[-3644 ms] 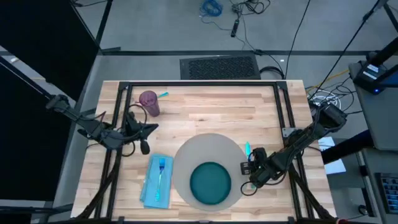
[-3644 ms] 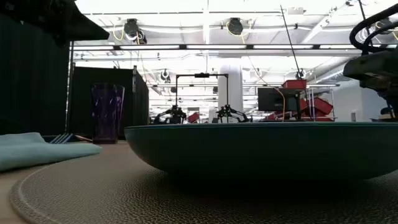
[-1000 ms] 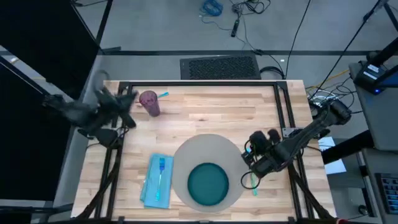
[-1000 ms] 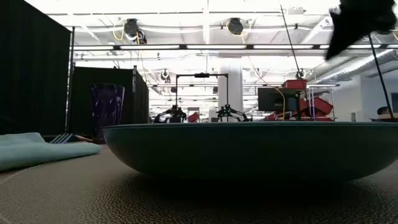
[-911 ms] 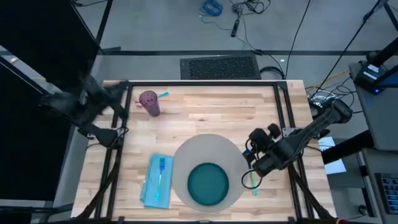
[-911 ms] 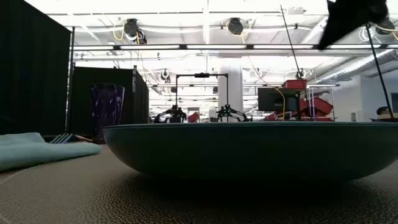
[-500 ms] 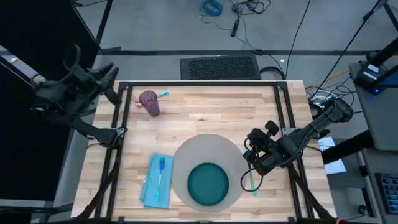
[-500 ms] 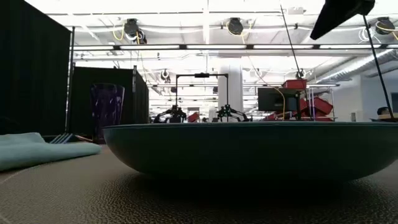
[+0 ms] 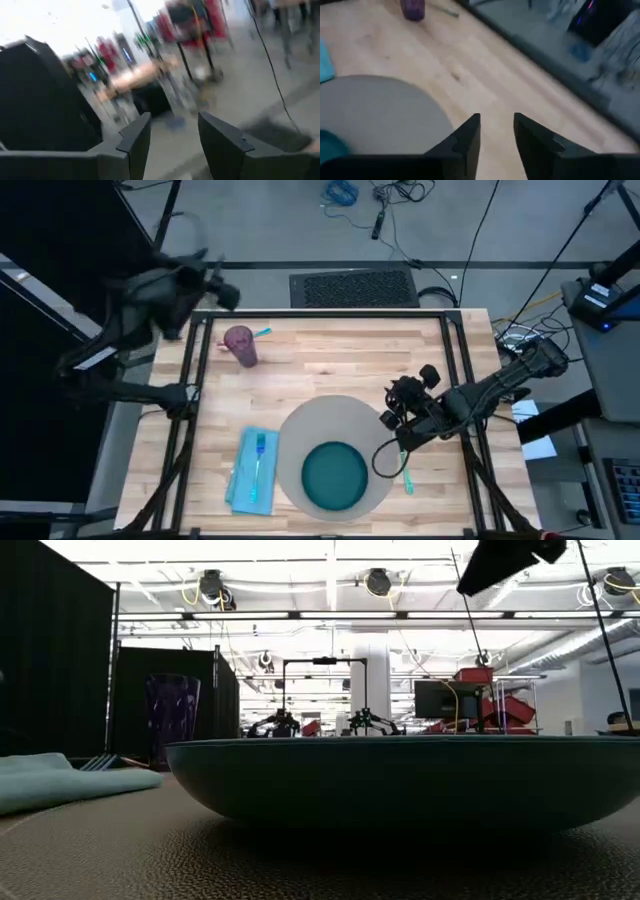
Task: Set table place
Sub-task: Put the blue spoon beside the blue knife on the table
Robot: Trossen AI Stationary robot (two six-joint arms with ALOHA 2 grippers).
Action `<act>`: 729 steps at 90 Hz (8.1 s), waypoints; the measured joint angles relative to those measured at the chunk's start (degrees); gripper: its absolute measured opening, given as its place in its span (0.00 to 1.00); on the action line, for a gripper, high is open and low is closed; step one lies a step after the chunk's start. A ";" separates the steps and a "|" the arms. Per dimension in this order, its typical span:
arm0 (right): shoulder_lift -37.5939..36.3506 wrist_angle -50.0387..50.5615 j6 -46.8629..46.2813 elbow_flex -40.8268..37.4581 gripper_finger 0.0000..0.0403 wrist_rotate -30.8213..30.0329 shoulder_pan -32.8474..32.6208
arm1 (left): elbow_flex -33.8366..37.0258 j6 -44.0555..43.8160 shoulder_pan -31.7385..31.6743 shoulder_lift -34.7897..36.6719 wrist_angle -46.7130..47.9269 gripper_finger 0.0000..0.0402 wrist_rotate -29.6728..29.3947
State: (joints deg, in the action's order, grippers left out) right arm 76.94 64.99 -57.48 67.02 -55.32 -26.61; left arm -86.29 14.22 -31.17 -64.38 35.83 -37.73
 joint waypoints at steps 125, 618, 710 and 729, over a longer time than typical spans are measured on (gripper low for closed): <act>-7.20 1.96 34.66 -0.02 0.59 16.91 23.30 | -1.51 -3.20 -21.96 -48.64 27.62 0.37 29.87; -4.77 -96.40 51.86 -31.17 0.59 47.94 26.67 | -1.02 -12.46 29.28 -26.07 -1.71 0.00 37.69; -4.56 -96.59 49.15 -31.12 0.56 49.41 26.52 | -1.04 -10.45 26.30 -29.73 -8.25 0.00 41.85; -4.56 -96.28 49.88 -31.12 0.39 49.39 26.52 | -1.04 -10.47 26.35 -29.64 -8.28 0.00 42.17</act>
State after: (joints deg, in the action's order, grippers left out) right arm 72.38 -31.29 -7.60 35.90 -5.93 -0.10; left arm -87.33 3.75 -4.82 -94.02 27.55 4.45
